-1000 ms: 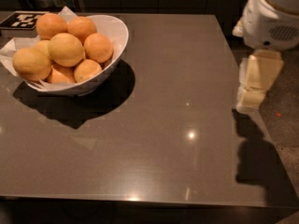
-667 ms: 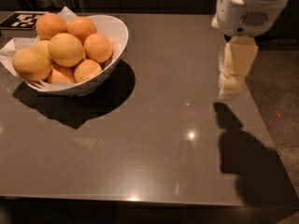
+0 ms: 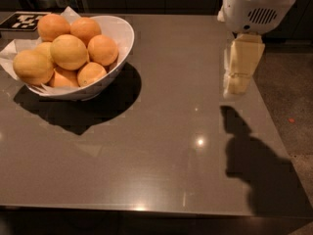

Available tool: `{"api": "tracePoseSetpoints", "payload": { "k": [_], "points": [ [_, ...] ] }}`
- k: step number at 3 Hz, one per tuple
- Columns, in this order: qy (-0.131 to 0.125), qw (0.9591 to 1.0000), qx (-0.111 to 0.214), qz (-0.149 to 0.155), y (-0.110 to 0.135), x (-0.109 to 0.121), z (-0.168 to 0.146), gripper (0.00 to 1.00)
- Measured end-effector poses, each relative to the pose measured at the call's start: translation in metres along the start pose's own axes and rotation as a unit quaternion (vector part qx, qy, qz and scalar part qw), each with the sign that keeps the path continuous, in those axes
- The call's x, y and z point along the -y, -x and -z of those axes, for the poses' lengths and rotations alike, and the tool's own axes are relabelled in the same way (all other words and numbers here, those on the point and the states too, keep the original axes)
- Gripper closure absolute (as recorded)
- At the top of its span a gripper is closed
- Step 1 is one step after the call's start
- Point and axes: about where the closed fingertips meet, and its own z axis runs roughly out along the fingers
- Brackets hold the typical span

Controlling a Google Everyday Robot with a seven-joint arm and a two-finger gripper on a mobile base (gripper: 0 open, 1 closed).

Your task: Pick orange from white bowl

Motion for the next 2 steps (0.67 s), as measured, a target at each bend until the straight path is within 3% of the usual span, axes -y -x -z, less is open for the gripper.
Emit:
{"api": "tracePoseSetpoints", "payload": {
  "k": [1, 2],
  "points": [
    [-0.03, 0.9983, 0.014, 0.048, 0.038, 0.018, 0.012, 0.0],
    [-0.053, 0.9916, 0.03, 0.114, 0.099, 0.041, 0.028, 0.0]
  ]
}}
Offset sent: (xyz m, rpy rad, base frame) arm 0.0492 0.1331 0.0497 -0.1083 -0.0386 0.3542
